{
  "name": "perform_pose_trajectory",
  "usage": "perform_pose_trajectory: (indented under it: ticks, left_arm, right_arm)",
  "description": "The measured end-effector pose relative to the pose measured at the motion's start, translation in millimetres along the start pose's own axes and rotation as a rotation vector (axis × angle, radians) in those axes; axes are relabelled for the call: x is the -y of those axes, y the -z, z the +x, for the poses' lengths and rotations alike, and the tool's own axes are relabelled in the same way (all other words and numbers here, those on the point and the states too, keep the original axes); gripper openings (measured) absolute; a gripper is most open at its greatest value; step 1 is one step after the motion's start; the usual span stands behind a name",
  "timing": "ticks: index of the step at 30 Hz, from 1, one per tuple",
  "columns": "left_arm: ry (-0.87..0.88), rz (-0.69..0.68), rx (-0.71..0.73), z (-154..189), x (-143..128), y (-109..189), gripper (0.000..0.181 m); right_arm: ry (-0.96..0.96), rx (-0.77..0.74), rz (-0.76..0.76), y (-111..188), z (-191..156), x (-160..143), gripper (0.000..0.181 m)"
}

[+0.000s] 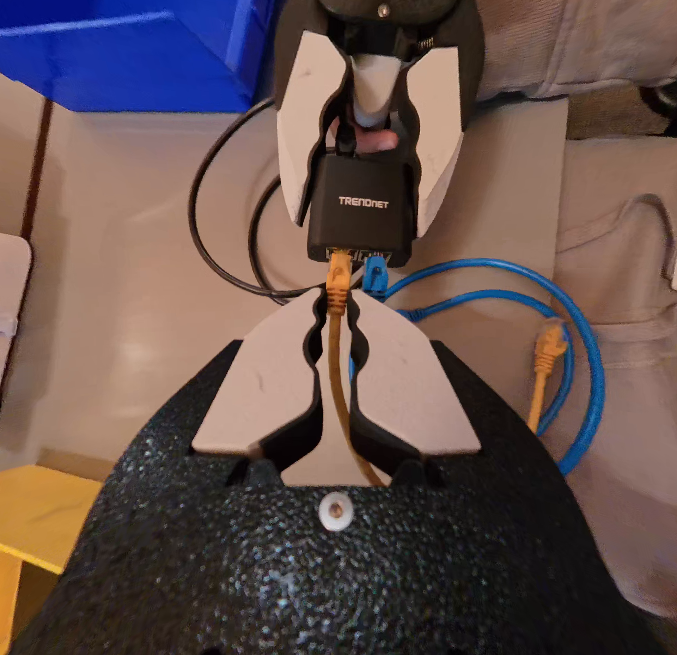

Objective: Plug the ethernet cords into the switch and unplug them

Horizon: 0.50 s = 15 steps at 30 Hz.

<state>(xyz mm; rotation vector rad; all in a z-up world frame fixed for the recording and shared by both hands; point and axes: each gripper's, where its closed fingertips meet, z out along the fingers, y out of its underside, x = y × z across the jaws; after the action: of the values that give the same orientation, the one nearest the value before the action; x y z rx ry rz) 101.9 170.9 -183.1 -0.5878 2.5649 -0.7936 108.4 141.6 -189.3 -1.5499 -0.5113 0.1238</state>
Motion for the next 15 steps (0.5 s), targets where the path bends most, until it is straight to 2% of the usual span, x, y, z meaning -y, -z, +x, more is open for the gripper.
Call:
perform_pose_trajectory:
  ticks: [1,3,7,15]
  left_arm:
    - [0.002,0.039,-0.009,-0.1,1.8,1.5,0.009]
    - [0.034,0.118,-0.029,0.0,7.2,4.5,0.01]
    - [0.043,0.187,-0.024,-4.3,9.1,12.3,0.012]
    - [0.063,0.22,-0.045,-4.4,8.3,13.1,0.005]
  right_arm:
    - [-0.004,0.001,0.003,-0.1,0.3,0.4,0.061]
    - [-0.005,0.006,0.032,2.4,-0.2,3.7,0.062]
    - [-0.021,-0.002,0.061,5.9,2.5,6.7,0.061]
    - [-0.029,-0.003,0.079,8.0,3.6,8.7,0.062]
